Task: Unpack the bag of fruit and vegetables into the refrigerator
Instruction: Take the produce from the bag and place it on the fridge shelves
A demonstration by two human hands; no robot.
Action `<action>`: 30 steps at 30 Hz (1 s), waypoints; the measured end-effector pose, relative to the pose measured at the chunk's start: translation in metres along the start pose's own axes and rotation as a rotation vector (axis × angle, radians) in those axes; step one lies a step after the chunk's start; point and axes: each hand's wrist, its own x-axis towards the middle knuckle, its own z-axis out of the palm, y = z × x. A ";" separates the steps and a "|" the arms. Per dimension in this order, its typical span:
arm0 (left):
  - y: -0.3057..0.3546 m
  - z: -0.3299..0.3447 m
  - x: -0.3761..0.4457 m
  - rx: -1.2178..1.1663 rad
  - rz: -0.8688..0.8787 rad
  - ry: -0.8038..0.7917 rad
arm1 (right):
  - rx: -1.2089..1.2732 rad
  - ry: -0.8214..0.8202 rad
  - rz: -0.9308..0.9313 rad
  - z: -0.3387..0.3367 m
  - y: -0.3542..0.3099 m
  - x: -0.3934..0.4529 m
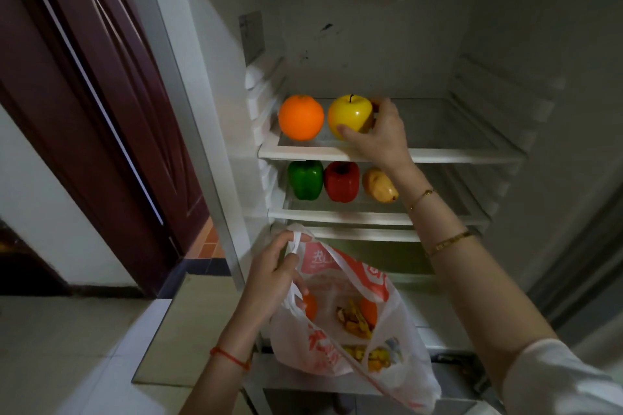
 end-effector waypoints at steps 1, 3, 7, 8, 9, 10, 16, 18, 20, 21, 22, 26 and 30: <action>0.000 0.000 0.000 -0.001 -0.002 0.003 | 0.004 0.004 0.002 0.000 0.001 0.001; -0.001 0.000 -0.001 -0.004 -0.007 0.009 | 0.005 0.002 0.006 -0.002 0.002 0.000; 0.000 0.001 -0.003 -0.002 -0.021 0.006 | 0.000 0.048 -0.008 -0.010 -0.004 -0.011; 0.000 0.001 -0.003 0.003 -0.021 0.006 | -0.028 0.100 -0.047 -0.013 -0.007 -0.019; -0.001 0.001 -0.004 0.011 -0.020 0.004 | -0.052 0.165 -0.106 -0.016 -0.009 -0.029; -0.002 0.001 -0.005 0.022 -0.016 -0.001 | -0.045 0.223 -0.169 -0.020 -0.011 -0.042; -0.004 -0.001 -0.017 0.053 0.017 -0.021 | -0.001 -0.286 -0.259 -0.010 0.022 -0.144; -0.006 -0.001 -0.022 0.057 0.011 -0.022 | -0.104 -0.591 -0.138 0.009 0.054 -0.175; -0.009 -0.002 -0.026 0.069 -0.009 -0.019 | -0.187 -0.789 -0.043 0.030 0.082 -0.203; -0.010 -0.003 -0.028 0.081 -0.012 -0.017 | -0.216 -0.858 -0.011 0.041 0.095 -0.217; -0.011 -0.003 -0.031 0.093 -0.008 -0.013 | -0.251 -0.904 0.020 0.052 0.105 -0.229; -0.007 -0.007 -0.042 0.094 0.006 -0.023 | -0.339 -1.014 0.360 0.087 0.132 -0.259; -0.011 -0.012 -0.046 0.115 0.004 -0.012 | -0.290 -1.078 0.378 0.106 0.137 -0.274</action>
